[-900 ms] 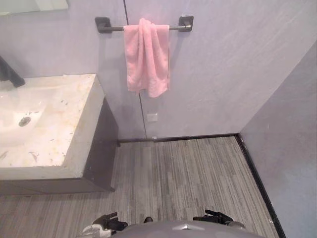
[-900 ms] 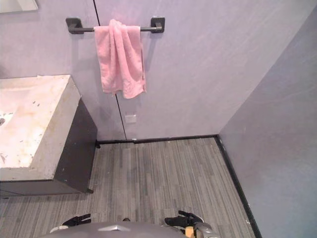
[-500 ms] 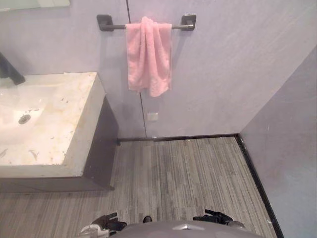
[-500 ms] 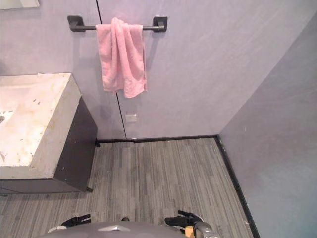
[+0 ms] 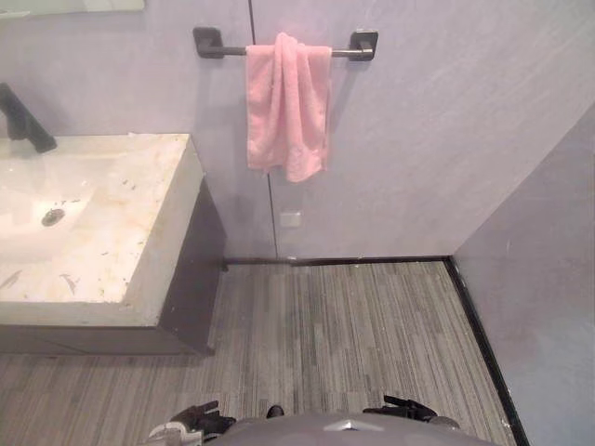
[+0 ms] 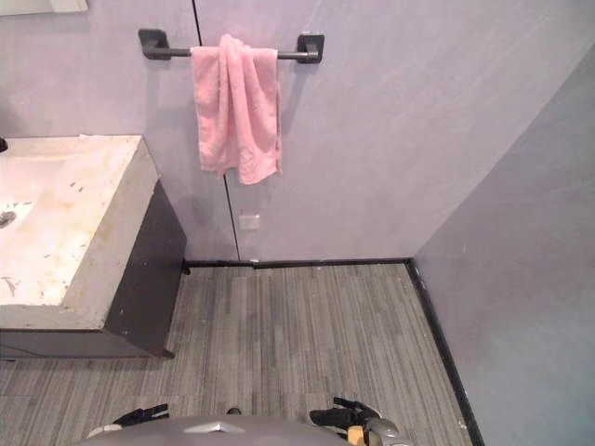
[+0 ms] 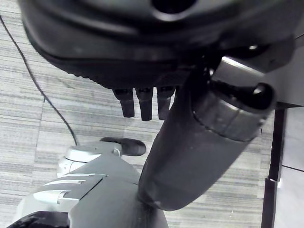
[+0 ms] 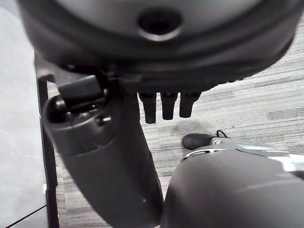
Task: Organize the bathroom.
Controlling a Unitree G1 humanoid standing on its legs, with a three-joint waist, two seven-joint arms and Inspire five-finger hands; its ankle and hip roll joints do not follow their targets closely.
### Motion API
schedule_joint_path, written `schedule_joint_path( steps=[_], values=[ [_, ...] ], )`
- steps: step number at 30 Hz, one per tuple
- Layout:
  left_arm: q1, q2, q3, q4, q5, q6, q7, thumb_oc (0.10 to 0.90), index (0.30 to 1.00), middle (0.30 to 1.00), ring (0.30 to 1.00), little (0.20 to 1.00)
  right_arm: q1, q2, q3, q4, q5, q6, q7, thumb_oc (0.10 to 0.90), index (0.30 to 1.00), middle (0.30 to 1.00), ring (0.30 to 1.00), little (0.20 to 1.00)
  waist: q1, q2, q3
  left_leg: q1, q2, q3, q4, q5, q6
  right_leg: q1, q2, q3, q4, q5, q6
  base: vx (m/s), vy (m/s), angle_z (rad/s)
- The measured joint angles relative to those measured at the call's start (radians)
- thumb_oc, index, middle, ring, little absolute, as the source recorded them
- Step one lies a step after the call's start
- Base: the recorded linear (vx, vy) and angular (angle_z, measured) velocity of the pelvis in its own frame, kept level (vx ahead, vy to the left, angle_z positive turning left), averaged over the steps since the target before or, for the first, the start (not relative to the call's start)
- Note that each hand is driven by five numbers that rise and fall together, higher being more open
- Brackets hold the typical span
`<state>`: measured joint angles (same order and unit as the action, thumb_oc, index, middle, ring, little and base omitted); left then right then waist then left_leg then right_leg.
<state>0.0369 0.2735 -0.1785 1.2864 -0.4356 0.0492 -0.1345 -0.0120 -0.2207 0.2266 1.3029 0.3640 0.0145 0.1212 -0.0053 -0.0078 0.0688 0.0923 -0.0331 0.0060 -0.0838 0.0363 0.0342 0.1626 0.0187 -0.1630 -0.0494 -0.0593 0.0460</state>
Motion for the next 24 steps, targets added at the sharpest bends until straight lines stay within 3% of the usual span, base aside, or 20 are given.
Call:
schedule_joint_path(
  steps=[8, 12, 15, 18, 21, 22, 24],
  values=[
    [0.001, 0.001, 0.001, 0.000, -0.026, 0.018, 0.011, 0.800, 0.900, 0.900, 0.900, 0.900, 0.000, 0.000, 0.002, 0.016, 0.000, -0.013, 0.059, 0.800, 0.900, 0.900, 0.900, 0.900, 0.000, -0.001, 0.000, 0.000, 0.000, -0.001, 0.000, 0.000, 0.000, 0.004, 0.000, -0.001, -0.005, 0.002, 0.001, 0.01, -0.030, 0.00],
    [0.000, -0.001, 0.004, -0.003, -0.031, 0.008, 0.029, 0.800, 0.900, 0.900, 0.900, 0.900, 0.001, 0.000, 0.020, 0.007, 0.001, -0.074, 0.066, 0.800, 0.900, 0.900, 0.900, 0.900, 0.000, -0.004, 0.001, 0.003, 0.000, -0.004, 0.000, 0.000, 0.000, 0.014, 0.001, -0.003, -0.007, 0.002, 0.001, 0.04, -0.075, 0.03],
    [0.001, 0.000, 0.018, -0.026, -0.044, -0.017, 0.044, 0.800, 0.900, 0.900, 0.900, 0.900, 0.021, -0.008, 0.030, -0.065, 0.010, -0.122, 0.065, 0.800, 0.900, 0.900, 0.900, 0.900, -0.001, -0.006, 0.007, 0.002, 0.000, -0.006, 0.000, 0.002, -0.002, 0.014, 0.002, -0.003, -0.007, 0.002, 0.001, 0.03, -0.074, 0.01],
    [0.013, 0.010, 0.017, -0.209, -0.069, -0.028, 0.078, 0.800, 0.900, 0.900, 0.900, 0.900, 0.047, -0.063, 0.060, -0.306, 0.042, -0.143, 0.043, 0.800, 0.900, 0.900, 0.900, 0.900, 0.000, -0.002, 0.035, -0.005, 0.001, -0.009, 0.007, 0.009, -0.007, 0.010, 0.003, -0.003, -0.002, 0.001, 0.001, -0.05, -0.079, 0.06],
    [-0.006, 0.020, 0.022, -0.358, -0.090, -0.060, 0.102, 0.800, 0.900, 0.900, 0.900, 0.900, 0.029, -0.096, 0.060, -0.490, 0.047, -0.169, 0.006, 0.800, 0.900, 0.900, 0.900, 0.900, 0.000, -0.001, 0.056, -0.060, -0.001, -0.004, 0.080, 0.013, -0.023, -0.032, 0.002, -0.004, 0.040, -0.006, -0.010, -0.09, -0.088, 0.07],
    [-0.050, 0.043, 0.029, -0.462, -0.120, -0.074, 0.123, 0.800, 0.900, 0.900, 0.900, 0.900, -0.010, -0.105, 0.060, -0.589, 0.051, -0.201, -0.026, 0.800, 0.900, 0.900, 0.900, 0.900, 0.000, -0.028, 0.108, -0.157, -0.019, 0.016, 0.242, 0.016, -0.043, -0.085, -0.028, -0.005, 0.108, -0.027, -0.041, 0.02, -0.029, 0.14],
    [-0.098, 0.083, 0.033, -0.613, -0.164, -0.108, 0.152, 0.800, 0.900, 0.900, 0.900, 0.900, -0.053, -0.127, 0.060, -0.688, 0.082, -0.271, -0.048, 0.800, 0.900, 0.900, 0.900, 0.900, 0.013, -0.045, 0.180, -0.275, -0.026, 0.028, 0.482, 0.037, -0.070, -0.072, -0.048, -0.009, 0.150, -0.023, -0.040, 0.17, 0.043, 0.15]
  ],
)
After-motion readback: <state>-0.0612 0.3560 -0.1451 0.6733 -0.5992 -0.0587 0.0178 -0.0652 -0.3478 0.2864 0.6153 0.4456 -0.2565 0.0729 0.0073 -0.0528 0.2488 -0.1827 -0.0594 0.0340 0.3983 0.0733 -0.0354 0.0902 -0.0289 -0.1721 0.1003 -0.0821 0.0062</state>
